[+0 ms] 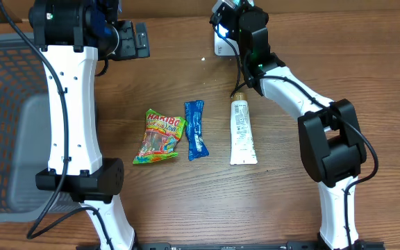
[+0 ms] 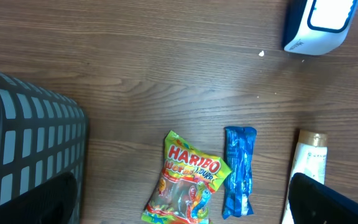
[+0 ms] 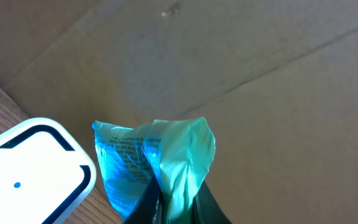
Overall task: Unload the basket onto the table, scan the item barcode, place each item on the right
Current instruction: 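Hold the wipes pack in front of the scanner window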
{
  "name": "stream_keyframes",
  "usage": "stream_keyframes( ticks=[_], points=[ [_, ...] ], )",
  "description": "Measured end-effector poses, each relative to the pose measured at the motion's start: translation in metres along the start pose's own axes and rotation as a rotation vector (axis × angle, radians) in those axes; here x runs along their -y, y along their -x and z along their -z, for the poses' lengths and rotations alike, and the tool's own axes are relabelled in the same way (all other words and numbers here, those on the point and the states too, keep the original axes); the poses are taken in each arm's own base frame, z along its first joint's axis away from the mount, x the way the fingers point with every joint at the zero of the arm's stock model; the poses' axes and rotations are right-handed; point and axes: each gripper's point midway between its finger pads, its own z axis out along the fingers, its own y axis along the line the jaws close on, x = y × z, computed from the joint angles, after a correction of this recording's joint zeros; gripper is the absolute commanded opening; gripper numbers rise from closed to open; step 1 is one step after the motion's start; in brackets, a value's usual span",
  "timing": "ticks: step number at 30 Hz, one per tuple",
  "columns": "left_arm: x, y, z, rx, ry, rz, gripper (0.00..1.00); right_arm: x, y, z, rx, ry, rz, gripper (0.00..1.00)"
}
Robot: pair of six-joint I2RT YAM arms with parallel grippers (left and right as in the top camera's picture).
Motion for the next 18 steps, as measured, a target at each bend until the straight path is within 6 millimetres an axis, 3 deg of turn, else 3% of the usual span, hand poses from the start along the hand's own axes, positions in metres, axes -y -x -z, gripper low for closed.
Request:
stream_keyframes(
  ticks=[14, 18],
  points=[
    [0.0, 0.0, 0.0, 0.0, 0.0, 0.0, 1.0, -0.026, -0.014, -0.008, -0.017, 0.029, 0.074, 0.04],
    [0.0, 0.0, 0.0, 0.0, 0.0, 0.0, 1.0, -0.025, -0.012, -0.008, -0.021, 0.011, 0.084, 0.04]
  ],
)
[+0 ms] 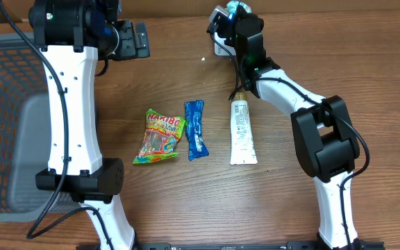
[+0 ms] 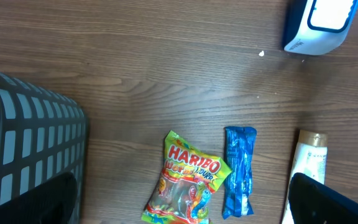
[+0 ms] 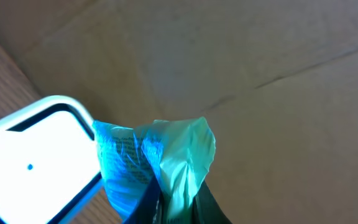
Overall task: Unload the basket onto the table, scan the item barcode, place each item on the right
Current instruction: 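Hold the wipes pack in front of the scanner window, then carry the wipes pack right and release it on the table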
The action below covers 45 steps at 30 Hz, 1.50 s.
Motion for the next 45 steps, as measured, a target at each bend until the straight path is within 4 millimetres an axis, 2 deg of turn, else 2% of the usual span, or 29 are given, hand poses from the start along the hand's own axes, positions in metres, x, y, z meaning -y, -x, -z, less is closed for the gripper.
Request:
stream_keyframes(
  ticks=[3, 10, 13, 16, 19, 22, 24, 26, 28, 30, 32, 34, 36, 38, 45],
  points=[
    [0.0, 0.0, 0.0, 0.0, 0.0, 0.0, 1.0, 0.002, 0.003, 0.002, -0.007, -0.019, 0.001, 0.04],
    [0.0, 0.0, 0.0, 0.0, 0.0, 0.0, 1.0, -0.012, 0.02, 0.01, -0.003, -0.006, 0.014, 0.04],
    [0.0, 0.0, 0.0, 0.0, 0.0, 0.0, 1.0, -0.025, 0.02, 0.018, -0.037, 0.064, 0.045, 0.04],
    [0.0, 0.0, 0.0, 0.0, 0.0, 0.0, 1.0, -0.023, 0.024, 0.031, -0.066, 0.122, 0.031, 0.04],
    [0.0, 0.0, 0.0, 0.0, 0.0, 0.0, 1.0, 0.001, 0.033, 0.055, -0.088, 0.164, -0.039, 0.04],
    [0.0, 0.0, 0.0, 0.0, 0.0, 0.0, 1.0, 0.051, 0.049, 0.091, -0.09, 0.158, -0.212, 0.04],
    [0.0, 0.0, 0.0, 0.0, 0.0, 0.0, 1.0, 0.08, 0.053, 0.121, -0.118, 0.165, -0.399, 0.04],
    [0.0, 0.0, 0.0, 0.0, 0.0, 0.0, 1.0, 0.096, 0.049, 0.152, -0.175, 0.198, -0.59, 0.04],
    [0.0, 0.0, 0.0, 0.0, 0.0, 0.0, 1.0, 0.098, 0.039, 0.178, -0.256, 0.251, -0.768, 0.05],
    [0.0, 0.0, 0.0, 0.0, 0.0, 0.0, 1.0, 0.085, 0.028, 0.195, -0.345, 0.324, -0.892, 0.04],
    [0.0, 0.0, 0.0, 0.0, 0.0, 0.0, 1.0, 0.062, 0.008, 0.208, -0.485, 0.408, -1.01, 0.04],
    [0.0, 0.0, 0.0, 0.0, 0.0, 0.0, 1.0, 0.039, -0.02, 0.217, -0.656, 0.461, -1.111, 0.04],
    [0.0, 0.0, 0.0, 0.0, 0.0, 0.0, 1.0, 0.026, -0.047, 0.221, -0.785, 0.477, -1.198, 0.04],
    [0.0, 0.0, 0.0, 0.0, 0.0, 0.0, 1.0, 0.022, -0.072, 0.222, -0.877, 0.477, -1.286, 0.04],
    [0.0, 0.0, 0.0, 0.0, 0.0, 0.0, 0.99, 0.031, -0.158, 0.218, -1.033, 0.43, -1.581, 0.04]
  ],
)
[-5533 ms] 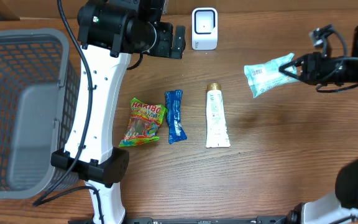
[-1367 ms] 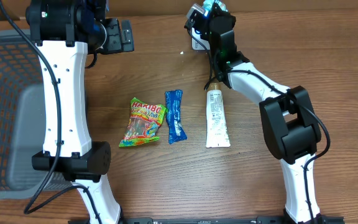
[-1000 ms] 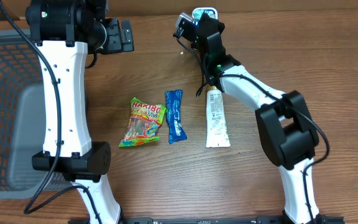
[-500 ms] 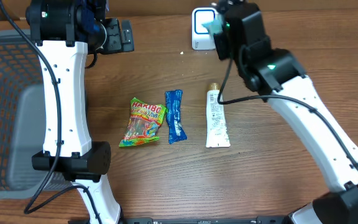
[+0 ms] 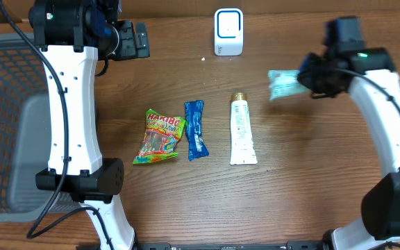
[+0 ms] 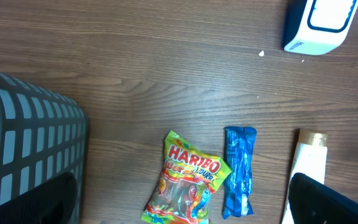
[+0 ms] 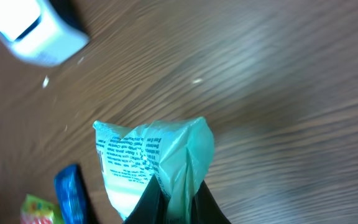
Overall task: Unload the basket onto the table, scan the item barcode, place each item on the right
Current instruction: 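Carry the wipes pack right and release it on the table, then move the right gripper over to the white-gold tube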
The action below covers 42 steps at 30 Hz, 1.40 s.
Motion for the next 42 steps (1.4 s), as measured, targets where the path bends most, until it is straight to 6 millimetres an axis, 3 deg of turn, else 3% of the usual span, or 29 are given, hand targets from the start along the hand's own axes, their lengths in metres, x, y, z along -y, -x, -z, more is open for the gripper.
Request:
stream_keyframes(
  ticks=[4, 12, 16, 24, 28, 29, 30, 32, 34, 37, 42],
  points=[
    [0.0, 0.0, 0.0, 0.0, 0.0, 0.0, 0.99, 0.052, 0.012, -0.015, -0.011, 0.009, -0.15, 0.04],
    [0.0, 0.0, 0.0, 0.0, 0.0, 0.0, 1.0, 0.131, 0.017, -0.036, 0.011, 0.004, -0.334, 0.04],
    [0.0, 0.0, 0.0, 0.0, 0.0, 0.0, 1.0, 0.162, 0.019, -0.034, 0.028, -0.02, -0.483, 0.04],
    [0.0, 0.0, 0.0, 0.0, 0.0, 0.0, 1.0, 0.206, 0.018, -0.032, 0.076, -0.081, -0.728, 0.04],
    [0.0, 0.0, 0.0, 0.0, 0.0, 0.0, 1.0, 0.223, 0.027, -0.029, 0.145, -0.135, -0.776, 0.04],
    [0.0, 0.0, 0.0, 0.0, 0.0, 0.0, 1.0, 0.226, 0.03, -0.028, 0.162, -0.148, -0.779, 0.09],
    [0.0, 0.0, 0.0, 0.0, 0.0, 0.0, 1.0, 0.228, 0.032, -0.028, 0.176, -0.159, -0.78, 0.22],
    [0.0, 0.0, 0.0, 0.0, 0.0, 0.0, 0.99, 0.232, 0.033, -0.027, 0.193, -0.175, -0.79, 0.62],
    [0.0, 0.0, 0.0, 0.0, 0.0, 0.0, 1.0, 0.233, 0.034, -0.026, 0.197, -0.182, -0.777, 0.82],
    [0.0, 0.0, 0.0, 0.0, 0.0, 0.0, 1.0, 0.231, 0.036, -0.027, 0.195, -0.169, -0.733, 0.94],
    [0.0, 0.0, 0.0, 0.0, 0.0, 0.0, 0.99, 0.221, 0.025, -0.028, 0.115, -0.14, -0.623, 0.92]
  ],
)
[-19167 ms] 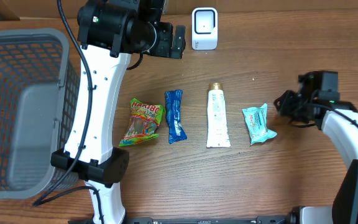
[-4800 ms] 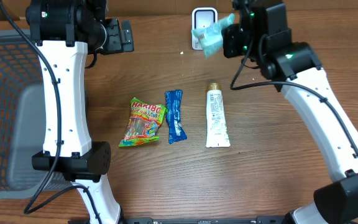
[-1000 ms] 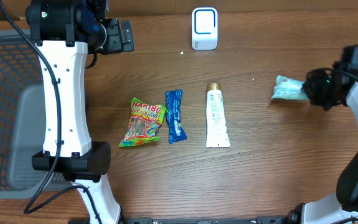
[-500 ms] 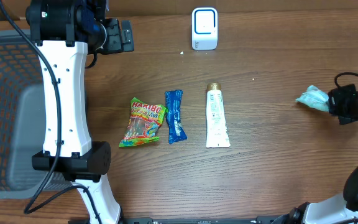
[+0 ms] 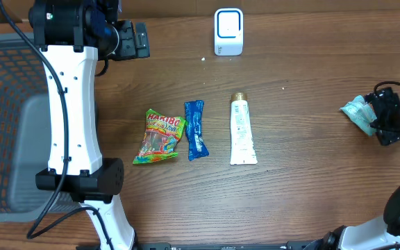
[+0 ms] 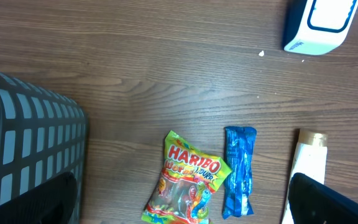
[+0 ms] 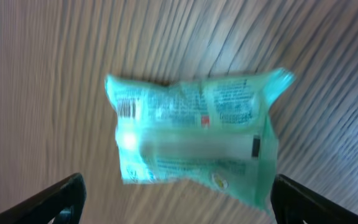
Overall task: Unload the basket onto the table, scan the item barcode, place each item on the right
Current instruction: 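Move the right gripper over to the white-gold tube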
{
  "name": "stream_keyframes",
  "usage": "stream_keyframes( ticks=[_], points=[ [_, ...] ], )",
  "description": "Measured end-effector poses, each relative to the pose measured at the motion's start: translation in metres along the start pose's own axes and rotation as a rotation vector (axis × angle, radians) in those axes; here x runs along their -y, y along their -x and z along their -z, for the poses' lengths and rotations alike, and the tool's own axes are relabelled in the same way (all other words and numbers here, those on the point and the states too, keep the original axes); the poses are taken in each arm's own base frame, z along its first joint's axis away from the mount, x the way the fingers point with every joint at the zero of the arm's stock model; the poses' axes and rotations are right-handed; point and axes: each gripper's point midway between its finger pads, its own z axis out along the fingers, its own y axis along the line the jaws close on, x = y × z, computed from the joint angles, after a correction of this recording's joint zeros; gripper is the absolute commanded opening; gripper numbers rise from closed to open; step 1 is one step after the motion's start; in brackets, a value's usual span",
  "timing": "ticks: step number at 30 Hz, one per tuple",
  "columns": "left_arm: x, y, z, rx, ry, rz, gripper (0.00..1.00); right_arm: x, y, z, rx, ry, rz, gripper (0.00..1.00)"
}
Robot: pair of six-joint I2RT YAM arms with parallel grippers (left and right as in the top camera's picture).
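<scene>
The pale green packet [image 5: 357, 111] lies flat on the wood at the table's far right, its printed side up in the right wrist view [image 7: 194, 137]. My right gripper [image 5: 378, 117] is just right of it, open, with its fingers apart on either side of the packet's near edge [image 7: 182, 202]. The white scanner with a blue face [image 5: 228, 31] stands at the back middle and also shows in the left wrist view [image 6: 319, 25]. My left gripper [image 5: 135, 39] hangs high at the back left, open and empty [image 6: 185, 202].
A Haribo bag [image 5: 160, 135], a blue wrapper [image 5: 195, 129] and a white tube [image 5: 242, 132] lie in a row mid-table. A grey mesh basket [image 5: 5, 125] fills the left side; its rim shows in the left wrist view [image 6: 30, 143].
My right gripper was shut on the green packet above the table right of the tube. Now the packet lies on the table at the far right and the gripper is open. The left arm is unchanged.
My right gripper held the green packet up against the scanner at the back, and still did at the following moment. Then it held the packet out over the right half of the table. Now the packet lies let go at the far right.
</scene>
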Motion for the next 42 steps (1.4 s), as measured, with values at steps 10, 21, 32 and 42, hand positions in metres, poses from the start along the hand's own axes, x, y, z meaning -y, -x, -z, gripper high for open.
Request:
stream_keyframes(
  ticks=[10, 21, 32, 42],
  points=[
    [0.0, 0.0, 0.0, 0.0, 0.0, 0.0, 1.0, -0.113, -0.07, 0.041, -0.17, 0.364, 0.543, 0.93],
    [0.0, 0.0, 0.0, 0.0, 0.0, 0.0, 1.0, -0.184, -0.263, 0.043, -0.214, 0.423, 1.178, 0.94],
    [0.0, 0.0, 0.0, 0.0, 0.0, 0.0, 0.99, -0.213, -0.346, 0.054, -0.054, 0.494, 1.464, 0.88],
    [0.0, 0.0, 0.0, 0.0, 0.0, 0.0, 1.0, -0.182, -0.37, -0.011, -0.199, 0.383, 1.547, 0.88]
  ],
)
